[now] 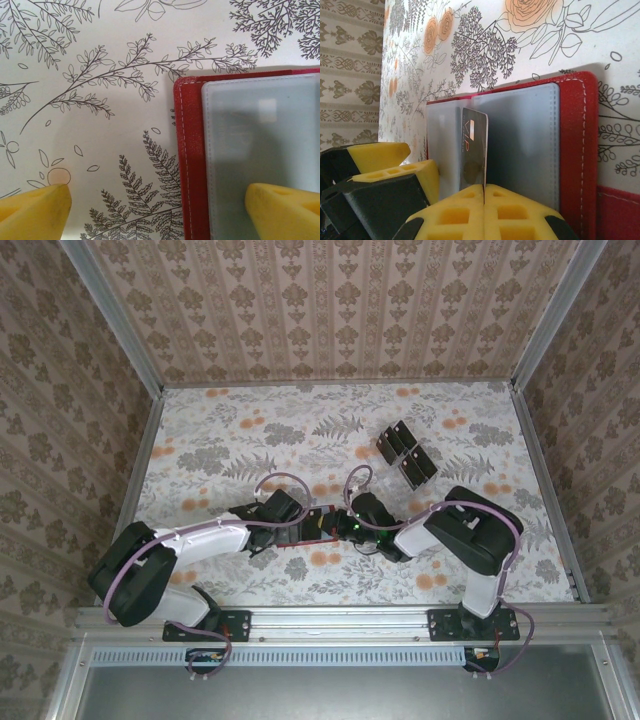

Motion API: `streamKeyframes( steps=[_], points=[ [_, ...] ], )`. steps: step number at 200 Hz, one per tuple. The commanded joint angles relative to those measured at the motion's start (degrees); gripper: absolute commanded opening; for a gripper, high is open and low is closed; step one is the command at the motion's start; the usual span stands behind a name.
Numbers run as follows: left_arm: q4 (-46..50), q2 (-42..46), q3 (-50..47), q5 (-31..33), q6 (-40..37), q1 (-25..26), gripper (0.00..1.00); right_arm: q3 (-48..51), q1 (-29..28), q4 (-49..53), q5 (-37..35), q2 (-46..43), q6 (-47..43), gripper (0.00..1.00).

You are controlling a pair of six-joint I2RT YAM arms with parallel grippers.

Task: Put the credit cards into the card holder
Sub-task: Insert the credit card into the card holder.

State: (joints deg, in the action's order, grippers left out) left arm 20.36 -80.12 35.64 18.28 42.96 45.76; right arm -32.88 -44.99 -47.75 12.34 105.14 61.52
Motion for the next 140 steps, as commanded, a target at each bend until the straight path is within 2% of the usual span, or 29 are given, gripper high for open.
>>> streamKeyframes(
  steps=[1,140],
  points=[
    [4.4,-0.4,-2.0,1.3,0.5,0.2,0.99,-1.2,0.2,0.0,-1.5,1.6,-0.8,0.0],
    [4.1,-1.1,-1.9,1.2,0.4,0.2,0.99,-0.8,0.6,1.6,2.4,2.0,-0.6,0.0]
  ],
)
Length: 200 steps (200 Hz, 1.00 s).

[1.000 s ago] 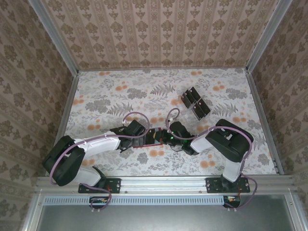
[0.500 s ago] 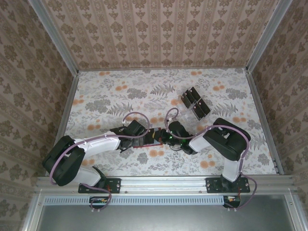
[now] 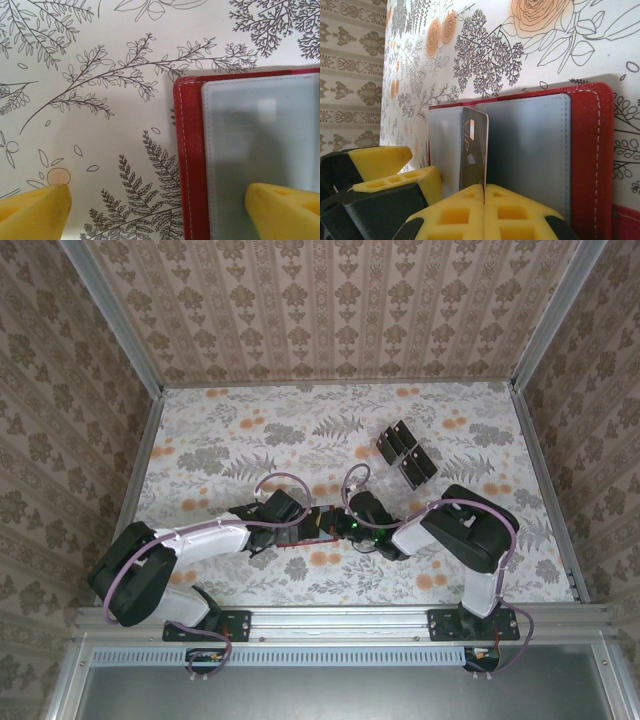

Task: Put the credit cards into the card holder
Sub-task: Insert the credit card into the card holder.

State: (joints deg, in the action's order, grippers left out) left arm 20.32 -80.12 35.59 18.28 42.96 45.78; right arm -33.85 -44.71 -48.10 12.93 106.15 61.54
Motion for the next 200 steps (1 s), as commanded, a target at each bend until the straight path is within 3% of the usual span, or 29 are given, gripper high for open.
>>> streamKeyframes(
  steps=[1,200],
  points=[
    [4.2,-1.1,-1.9,1.2,0.4,0.2,0.99,0.2,0.3,1.9,1.8,1.0,-0.6,0.0],
    [4.9,0.5,0.3,1.1,-1.0,-0.4,0.99,-9.5,0.0,12.8,9.6,7.1,-2.2,0.0]
  ],
)
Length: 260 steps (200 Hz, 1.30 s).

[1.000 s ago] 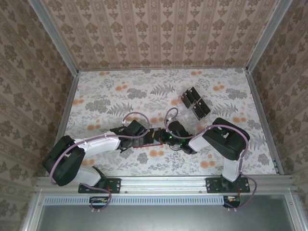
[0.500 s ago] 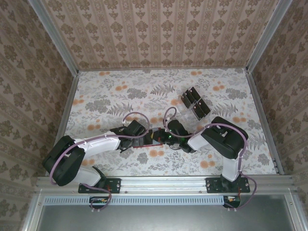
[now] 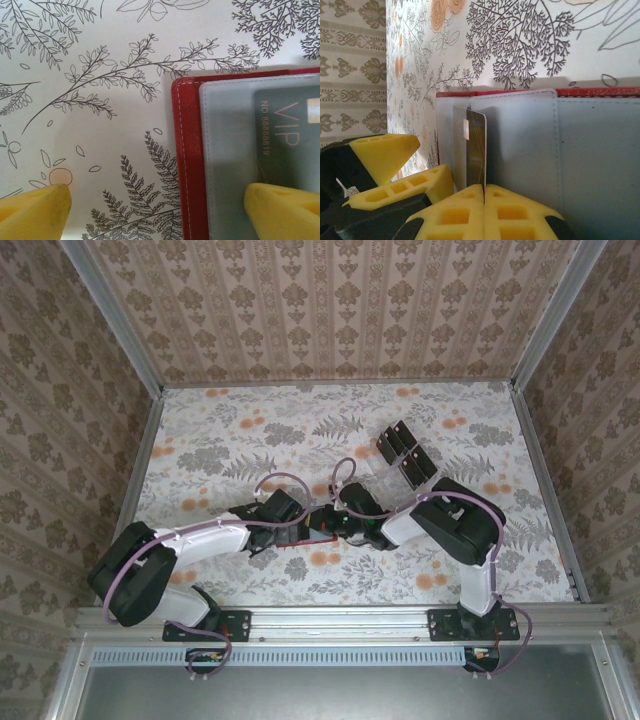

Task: Put the credit cards into the card holder
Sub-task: Insert the credit card into the card holder.

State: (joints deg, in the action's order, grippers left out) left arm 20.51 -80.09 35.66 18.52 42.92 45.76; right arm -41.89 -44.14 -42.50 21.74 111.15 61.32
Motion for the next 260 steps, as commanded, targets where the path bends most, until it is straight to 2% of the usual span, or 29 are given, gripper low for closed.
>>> streamKeyframes(
  steps=[1,29,36,93,107,124,151,191,206,260],
  points=[
    [4.8,0.5,0.3,0.8,-1.0,-0.4,0.99,-1.5,-0.5,7.3,0.8,2.1,-2.0,0.0],
    [5.2,2.9,1.7,-0.4,-1.7,-2.6,1.0,-2.7,-0.6,10.6,0.8,2.0,-3.1,0.0],
    [5.3,3.5,2.0,-1.0,-1.9,-3.6,1.0,-2.9,-0.7,11.2,0.9,1.7,-3.4,0.03],
    [7.6,8.0,1.9,-1.1,-3.7,-9.9,1.0,-6.3,-0.5,22.4,-0.2,-4.2,-9.1,0.51],
    [7.7,8.6,1.1,-1.5,-3.9,-11.2,1.0,-7.5,-0.5,26.8,-1.3,-6.4,-11.5,0.57],
    [7.7,8.7,0.4,-1.7,-4.0,-11.9,1.0,-9.2,-0.5,32.3,-3.1,-8.8,-14.5,0.6],
    [7.3,8.6,-0.8,-1.8,-3.9,-12.4,1.0,-12.4,-0.5,41.0,-6.4,-10.5,-18.2,0.55],
    [7.2,8.3,-2.2,-1.5,-3.7,-12.6,1.0,-17.8,-1.1,49.2,-10.0,-8.2,-21.9,0.25],
    [7.1,8.0,-2.7,-1.5,-3.6,-12.6,1.0,-19.5,-1.4,50.7,-10.7,-6.8,-22.8,0.18],
    [7.3,5.6,-2.7,-1.4,-2.4,-12.7,1.0,-24.3,-2.5,52.1,-10.6,-1.5,-23.5,0.13]
  ],
)
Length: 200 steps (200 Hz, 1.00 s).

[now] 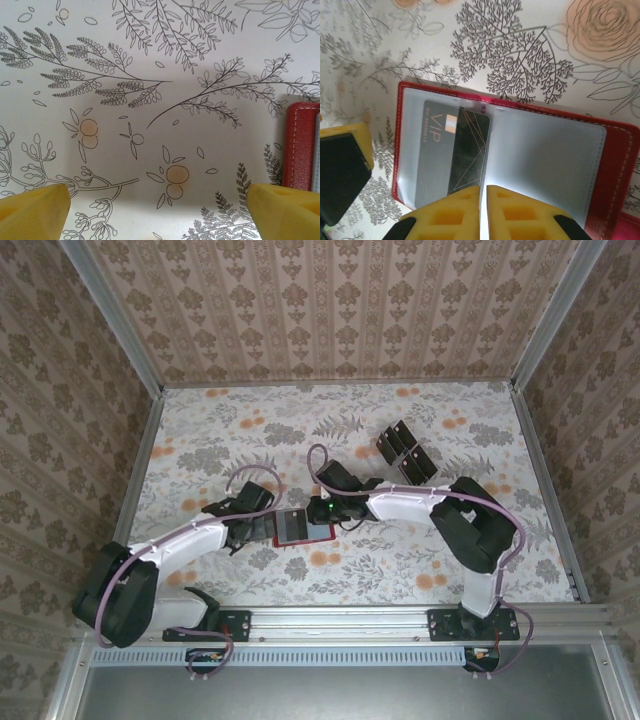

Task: Put the credit cards into the card holder
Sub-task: Insert the credit card into the card holder.

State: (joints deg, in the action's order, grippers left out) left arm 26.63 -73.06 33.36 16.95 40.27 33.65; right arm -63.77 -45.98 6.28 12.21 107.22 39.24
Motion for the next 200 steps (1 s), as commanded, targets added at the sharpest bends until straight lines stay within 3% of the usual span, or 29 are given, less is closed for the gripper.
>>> streamKeyframes(
  steps=[1,200],
  points=[
    [1.1,-1.5,-0.4,0.1,0.3,-0.5,1.0,-2.5,-0.7,3.4,-1.1,2.6,-1.4,0.13],
    [-3.1,-8.1,-0.2,-2.9,0.8,0.3,1.0,-10.1,-3.2,4.4,2.4,9.6,-1.1,0.13]
  ],
)
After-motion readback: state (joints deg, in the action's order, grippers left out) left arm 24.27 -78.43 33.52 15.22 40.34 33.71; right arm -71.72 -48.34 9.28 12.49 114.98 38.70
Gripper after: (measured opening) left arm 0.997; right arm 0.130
